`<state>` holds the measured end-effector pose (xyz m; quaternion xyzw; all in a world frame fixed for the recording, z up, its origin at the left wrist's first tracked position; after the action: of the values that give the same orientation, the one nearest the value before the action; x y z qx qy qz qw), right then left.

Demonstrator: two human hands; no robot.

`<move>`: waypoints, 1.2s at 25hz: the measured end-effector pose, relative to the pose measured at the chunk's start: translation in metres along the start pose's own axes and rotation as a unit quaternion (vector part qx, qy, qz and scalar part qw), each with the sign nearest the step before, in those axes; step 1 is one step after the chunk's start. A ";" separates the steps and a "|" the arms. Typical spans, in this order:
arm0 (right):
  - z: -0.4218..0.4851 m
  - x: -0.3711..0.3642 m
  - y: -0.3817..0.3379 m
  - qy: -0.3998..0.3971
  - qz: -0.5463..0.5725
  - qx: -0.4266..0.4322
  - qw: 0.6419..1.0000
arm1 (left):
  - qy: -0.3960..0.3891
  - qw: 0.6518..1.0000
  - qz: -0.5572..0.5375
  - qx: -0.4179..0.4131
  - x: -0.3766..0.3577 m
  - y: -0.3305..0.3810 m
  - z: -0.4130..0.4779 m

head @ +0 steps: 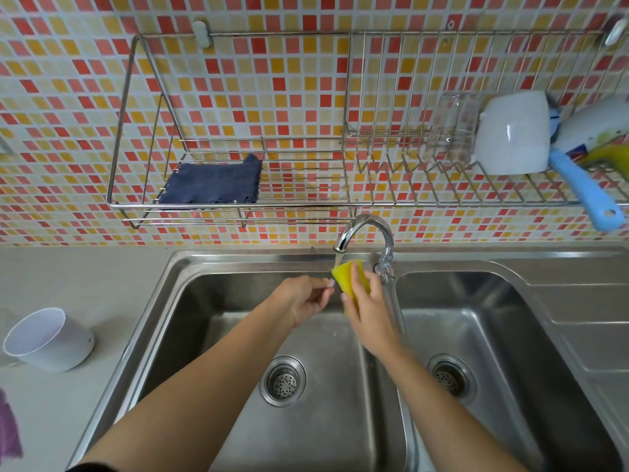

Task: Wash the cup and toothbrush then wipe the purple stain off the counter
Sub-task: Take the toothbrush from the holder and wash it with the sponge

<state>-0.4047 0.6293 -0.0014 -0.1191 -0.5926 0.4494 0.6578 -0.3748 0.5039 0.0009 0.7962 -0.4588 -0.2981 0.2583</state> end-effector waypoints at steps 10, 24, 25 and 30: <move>-0.002 -0.007 0.015 -0.023 0.048 -0.047 0.997 | 0.157 0.802 0.488 -0.307 -0.005 0.041 -0.011; -0.021 0.004 0.022 0.003 0.113 -0.067 0.991 | 0.064 0.835 0.494 -0.234 -0.011 0.036 0.008; -0.020 0.006 0.021 0.007 0.118 -0.064 0.991 | 0.064 0.850 0.470 -0.229 -0.009 0.033 0.010; -0.015 0.014 0.024 0.050 0.135 -0.059 0.988 | 0.028 0.899 0.381 -0.215 -0.006 0.025 0.019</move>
<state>-0.4034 0.6589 -0.0131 -0.2585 -0.5633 0.4919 0.6115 -0.4048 0.4959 0.0065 0.4937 -0.6445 -0.2458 0.5296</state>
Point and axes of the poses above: each hand's wrist, its own z-axis towards the middle knuckle, its own x-axis out of the back of the hand, y = z × x, the point moved 7 cm from there along z, towards the middle knuckle, and after that the axes turned 7 degrees about z, right-handed, at the moved point
